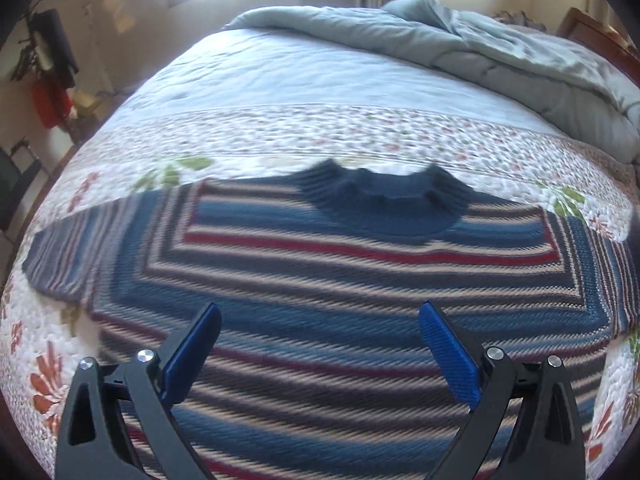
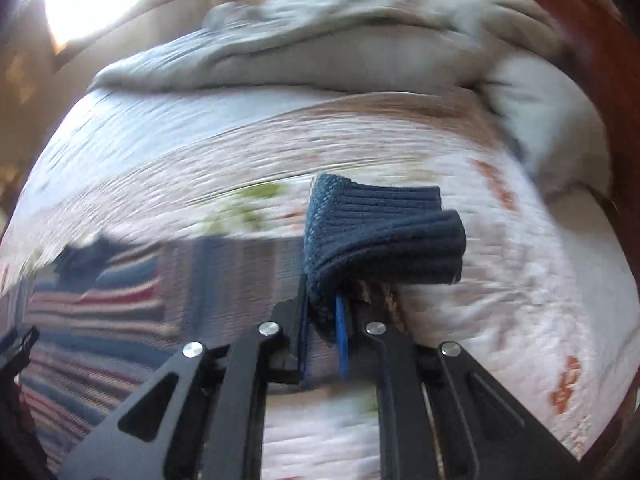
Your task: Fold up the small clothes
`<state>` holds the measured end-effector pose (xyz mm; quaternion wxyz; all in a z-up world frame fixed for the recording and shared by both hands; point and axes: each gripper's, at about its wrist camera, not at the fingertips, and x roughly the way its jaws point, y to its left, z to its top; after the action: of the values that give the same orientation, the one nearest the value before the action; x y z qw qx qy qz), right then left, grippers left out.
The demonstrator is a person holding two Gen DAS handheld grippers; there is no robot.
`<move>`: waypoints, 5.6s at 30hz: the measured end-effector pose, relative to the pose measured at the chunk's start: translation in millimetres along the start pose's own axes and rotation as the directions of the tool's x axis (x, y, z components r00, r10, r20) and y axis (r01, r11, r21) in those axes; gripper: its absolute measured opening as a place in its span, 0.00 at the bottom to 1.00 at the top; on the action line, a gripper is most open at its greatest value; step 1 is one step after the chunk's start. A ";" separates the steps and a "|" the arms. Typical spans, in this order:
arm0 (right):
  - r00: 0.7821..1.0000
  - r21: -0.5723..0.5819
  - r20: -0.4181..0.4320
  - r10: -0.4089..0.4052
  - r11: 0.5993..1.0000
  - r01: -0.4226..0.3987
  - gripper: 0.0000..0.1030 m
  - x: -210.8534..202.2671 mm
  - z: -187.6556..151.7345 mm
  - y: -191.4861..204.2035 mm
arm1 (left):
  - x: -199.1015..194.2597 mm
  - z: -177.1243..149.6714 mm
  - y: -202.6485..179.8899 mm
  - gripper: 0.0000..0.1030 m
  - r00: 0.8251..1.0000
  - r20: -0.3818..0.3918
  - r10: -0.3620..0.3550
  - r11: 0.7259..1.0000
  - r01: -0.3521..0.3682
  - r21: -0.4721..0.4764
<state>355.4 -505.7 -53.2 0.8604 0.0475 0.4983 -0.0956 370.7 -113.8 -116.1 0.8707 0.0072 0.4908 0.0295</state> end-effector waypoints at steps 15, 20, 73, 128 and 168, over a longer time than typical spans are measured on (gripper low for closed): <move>0.904 -0.108 -0.208 0.374 0.909 -0.401 0.44 20.7 -70.8 172.6 | -7.8 -17.6 56.7 0.96 0.998 -0.036 -0.042 0.997 0.040 -0.059; 0.911 -0.035 -0.175 0.372 0.923 -0.384 0.45 5.3 -88.4 115.6 | 4.9 -20.7 1.4 0.96 0.956 -0.129 -0.264 0.964 0.259 -0.054; 0.850 0.220 -0.290 0.440 0.895 -0.388 0.47 87.1 -67.5 71.5 | 66.8 8.0 61.5 0.11 0.967 -0.058 -0.248 0.958 0.236 -0.162; 0.957 -0.320 -0.246 0.156 0.919 -0.232 0.48 6.7 -166.1 197.3 | 70.3 -40.4 483.7 0.18 0.996 -0.061 -0.066 0.677 0.000 -0.736; 0.935 -0.236 -0.225 0.273 0.916 -0.324 0.51 -6.5 -178.8 160.2 | 0.1 -30.6 34.1 0.60 0.914 -0.028 -0.406 0.914 0.405 -0.023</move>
<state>234.6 -316.8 -138.9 0.8125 0.0145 0.5721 0.1108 343.0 -80.3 -130.6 0.8500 -0.1025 0.4953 -0.1474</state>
